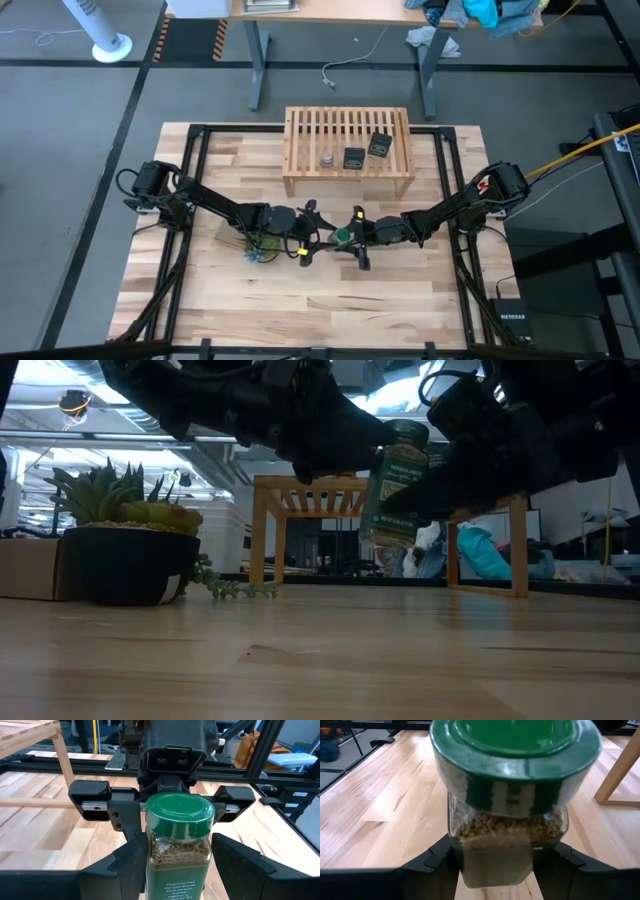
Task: Shelf spices
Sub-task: Put the green seasoning bottle on the shelf
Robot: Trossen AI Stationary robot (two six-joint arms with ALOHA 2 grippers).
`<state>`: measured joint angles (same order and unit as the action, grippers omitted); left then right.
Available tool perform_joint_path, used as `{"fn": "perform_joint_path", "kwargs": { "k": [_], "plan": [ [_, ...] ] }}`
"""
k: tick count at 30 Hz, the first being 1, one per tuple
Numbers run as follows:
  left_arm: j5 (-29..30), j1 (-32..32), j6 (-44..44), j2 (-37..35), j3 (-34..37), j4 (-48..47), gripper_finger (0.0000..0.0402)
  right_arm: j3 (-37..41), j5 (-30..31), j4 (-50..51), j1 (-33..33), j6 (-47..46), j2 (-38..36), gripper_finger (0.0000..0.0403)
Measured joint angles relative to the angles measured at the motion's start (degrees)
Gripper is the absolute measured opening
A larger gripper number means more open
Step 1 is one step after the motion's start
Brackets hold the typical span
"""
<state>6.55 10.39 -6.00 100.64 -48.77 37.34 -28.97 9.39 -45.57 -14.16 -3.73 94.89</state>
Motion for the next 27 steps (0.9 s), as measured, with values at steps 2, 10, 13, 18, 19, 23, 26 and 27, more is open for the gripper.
{"fn": "perform_joint_path", "kwargs": {
  "k": [2,10,13,18,19,23,26,27],
  "plan": [
    [0.0,0.0,0.0,0.0,0.0,0.3,0.0211,0.0,0.0,-0.4,0.0,0.0,0.0,0.0204],
    [0.2,-0.1,0.0,4.2,-1.2,5.7,0.0211,0.0,0.0,-0.4,0.0,0.0,0.0,0.0204],
    [0.3,-0.1,0.6,6.1,-3.1,5.6,0.0212,0.1,0.0,0.0,0.0,0.0,0.0,0.0204],
    [0.3,-0.1,2.7,6.8,-4.1,4.9,0.0212,0.1,-0.1,1.0,-0.1,0.0,0.0,0.0204],
    [0.3,-0.1,2.8,6.7,-4.2,4.7,0.0212,0.1,0.0,1.1,-0.1,0.0,0.0,0.0204],
    [0.3,-0.1,2.8,6.6,-4.2,4.8,0.0212,0.1,0.0,1.1,-0.1,0.0,0.0,0.0204],
    [0.2,-0.3,2.8,6.6,-4.2,4.9,0.0212,0.1,0.0,1.1,-0.1,-0.1,0.0,0.0204],
    [0.2,-0.4,2.8,6.6,-4.2,4.9,0.0212,0.1,0.0,1.1,-0.1,-0.2,0.0,0.0204]
  ]
}}
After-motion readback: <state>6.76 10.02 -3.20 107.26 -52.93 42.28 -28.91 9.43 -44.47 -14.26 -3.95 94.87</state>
